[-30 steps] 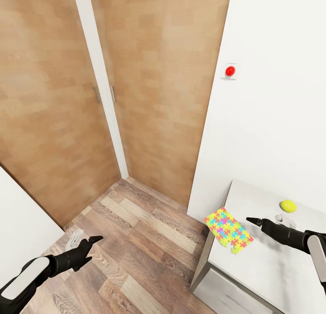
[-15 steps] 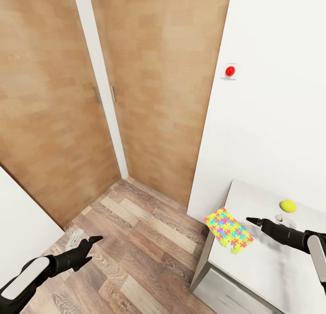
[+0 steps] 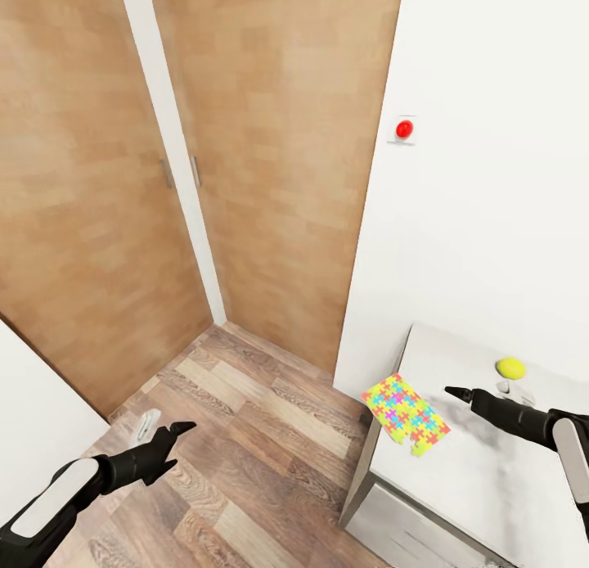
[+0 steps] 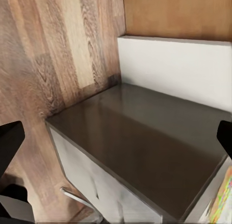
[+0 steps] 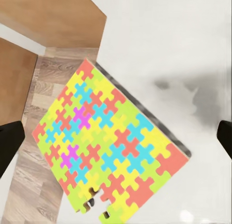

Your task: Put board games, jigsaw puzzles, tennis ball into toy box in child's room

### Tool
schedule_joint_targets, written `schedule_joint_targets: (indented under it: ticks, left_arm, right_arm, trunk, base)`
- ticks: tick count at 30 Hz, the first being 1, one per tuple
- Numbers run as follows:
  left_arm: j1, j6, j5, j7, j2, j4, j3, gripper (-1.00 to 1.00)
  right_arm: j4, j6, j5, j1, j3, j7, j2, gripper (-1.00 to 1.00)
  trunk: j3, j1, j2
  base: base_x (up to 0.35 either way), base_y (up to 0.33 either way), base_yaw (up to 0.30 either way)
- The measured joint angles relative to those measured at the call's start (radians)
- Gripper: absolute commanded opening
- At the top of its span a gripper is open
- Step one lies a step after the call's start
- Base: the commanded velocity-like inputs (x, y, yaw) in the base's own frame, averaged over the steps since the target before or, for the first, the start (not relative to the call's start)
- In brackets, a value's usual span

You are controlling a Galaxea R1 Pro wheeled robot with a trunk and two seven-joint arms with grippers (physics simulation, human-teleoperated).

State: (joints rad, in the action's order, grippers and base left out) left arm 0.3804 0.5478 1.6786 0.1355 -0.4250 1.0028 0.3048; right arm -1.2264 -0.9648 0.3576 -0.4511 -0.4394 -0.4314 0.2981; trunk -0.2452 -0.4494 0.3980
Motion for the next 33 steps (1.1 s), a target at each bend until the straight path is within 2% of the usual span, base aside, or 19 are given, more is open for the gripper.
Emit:
schedule_joint_targets:
  ticks: [10, 12, 22, 33]
  left_arm:
    - [0.000, 0.002, 0.003, 0.056, 0.005, 0.009, -0.002, 1.00]
    - [-0.001, 0.002, 0.003, 0.058, 0.005, 0.009, -0.002, 1.00]
    - [-0.001, 0.002, 0.003, 0.059, 0.006, 0.010, -0.003, 1.00]
    - [-0.001, 0.002, 0.003, 0.060, 0.006, 0.010, -0.003, 1.00]
  right_arm:
    - [-0.056, -0.002, 0.000, -0.001, -0.002, 0.001, 0.000, 1.00]
    - [-0.088, -0.003, 0.000, -0.001, -0.003, 0.001, 0.000, 1.00]
    - [-0.114, -0.004, -0.001, -0.002, -0.004, 0.000, 0.000, 1.00]
    - [-0.146, -0.002, 0.001, 0.023, -0.004, -0.021, 0.000, 1.00]
  trunk:
    - [0.005, 0.000, 0.000]
    - [0.007, 0.000, 0.000]
    - [0.012, 0.000, 0.000]
    - [0.015, 0.000, 0.000]
  base:
    - [0.000, 0.000, -0.232]
    - [0.000, 0.000, -0.251]
    - [0.000, 0.000, -0.248]
    - [0.000, 0.006, -0.080]
